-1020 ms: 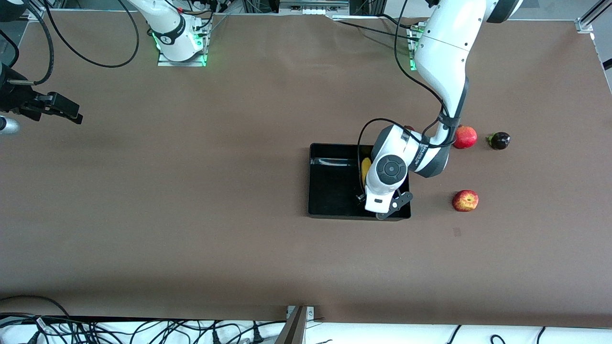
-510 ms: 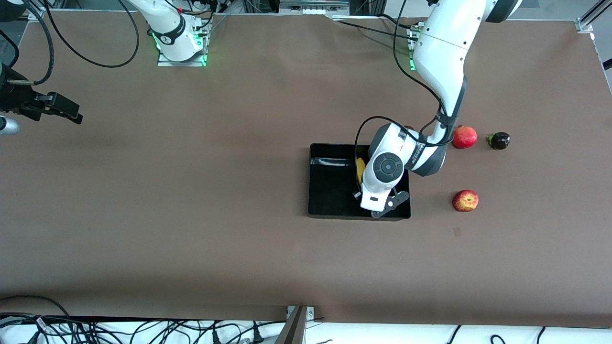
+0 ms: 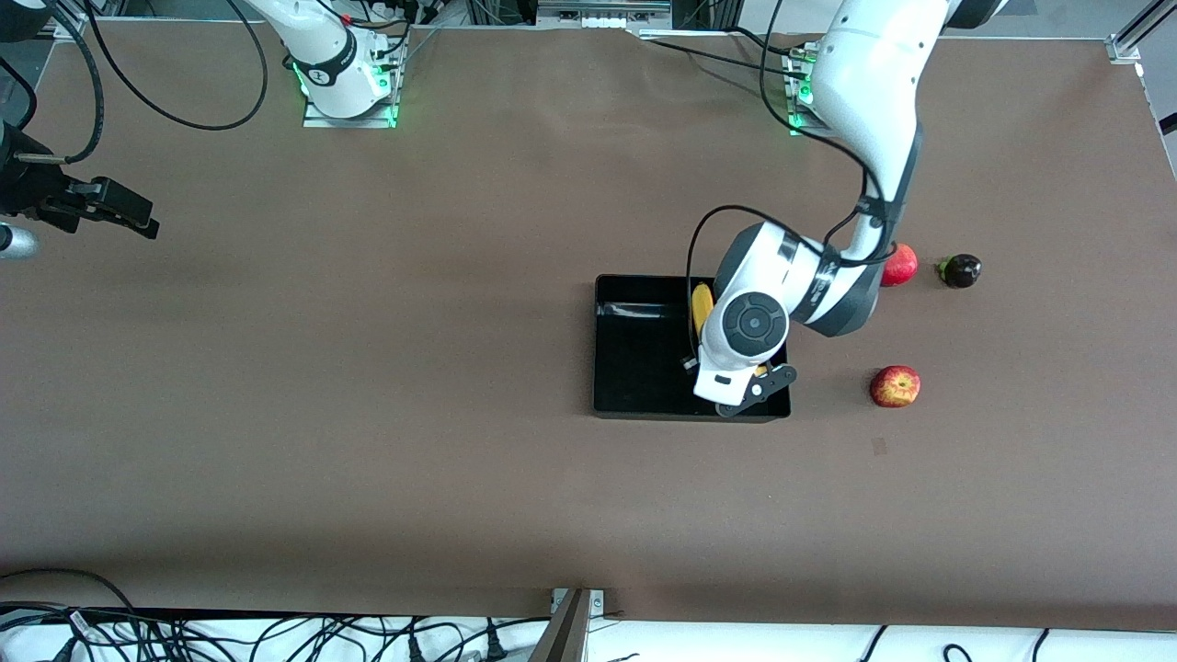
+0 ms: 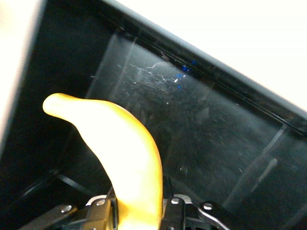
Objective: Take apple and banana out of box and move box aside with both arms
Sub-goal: 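Lift the banana out of the tray with the left gripper, then lower the banana beside the apple and open the left gripper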
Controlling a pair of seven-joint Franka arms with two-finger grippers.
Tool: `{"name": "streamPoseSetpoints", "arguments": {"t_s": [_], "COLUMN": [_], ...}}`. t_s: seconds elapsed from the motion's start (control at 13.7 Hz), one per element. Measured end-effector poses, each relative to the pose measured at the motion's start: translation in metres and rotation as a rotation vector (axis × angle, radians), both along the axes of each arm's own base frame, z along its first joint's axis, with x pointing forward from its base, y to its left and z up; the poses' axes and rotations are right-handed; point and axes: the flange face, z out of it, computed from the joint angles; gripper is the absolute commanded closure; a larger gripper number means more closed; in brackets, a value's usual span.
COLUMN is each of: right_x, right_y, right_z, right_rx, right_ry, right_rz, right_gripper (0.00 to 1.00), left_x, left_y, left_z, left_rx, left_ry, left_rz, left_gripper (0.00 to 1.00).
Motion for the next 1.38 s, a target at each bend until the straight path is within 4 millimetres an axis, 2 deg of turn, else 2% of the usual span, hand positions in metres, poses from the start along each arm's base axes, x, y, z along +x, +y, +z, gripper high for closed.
{"name": "streamPoseSetpoints", "arguments": {"t_s": [0.15,0.29,0.44,0.58,0.8,0.95,1.02,1.17,1.24,1.38], "right_x": [0.0,0.0,0.0,0.0,0.0,0.0,0.0,0.0,0.0,0.0], "right_y": [0.0,0.0,0.0,0.0,0.0,0.0,0.0,0.0,0.0,-0.001], "right_z": [0.0,0.0,0.0,0.0,0.0,0.0,0.0,0.0,0.0,0.0], "right_rx": [0.0,0.0,0.0,0.0,0.0,0.0,0.0,0.0,0.0,0.0], "right_ry": [0.0,0.0,0.0,0.0,0.0,0.0,0.0,0.0,0.0,0.002], "right_rz": [0.0,0.0,0.0,0.0,0.0,0.0,0.0,0.0,0.0,-0.001], "right_gripper": [0.0,0.0,0.0,0.0,0.0,0.0,0.0,0.0,0.0,0.0], "left_x": [0.005,0.006,0.008,0.019,0.04,0.044,0.046,0.049,0.048,0.044], "left_y": [0.01,0.027,0.06,0.125,0.25,0.323,0.351,0.402,0.418,0.424], "left_z": [0.033,0.051,0.068,0.081,0.085,0.078,0.071,0.041,0.019,-0.023], "left_rx": [-0.006,-0.01,-0.026,-0.051,-0.091,-0.134,-0.143,-0.142,-0.126,-0.104], "left_ry": [0.007,0.047,0.118,0.171,0.187,0.182,0.165,0.123,0.108,0.095], "left_rz": [-0.001,-0.045,-0.135,-0.217,-0.33,-0.386,-0.402,-0.437,-0.453,-0.475], "left_gripper": [1.0,1.0,1.0,1.0,1.0,1.0,1.0,1.0,1.0,1.0]}}
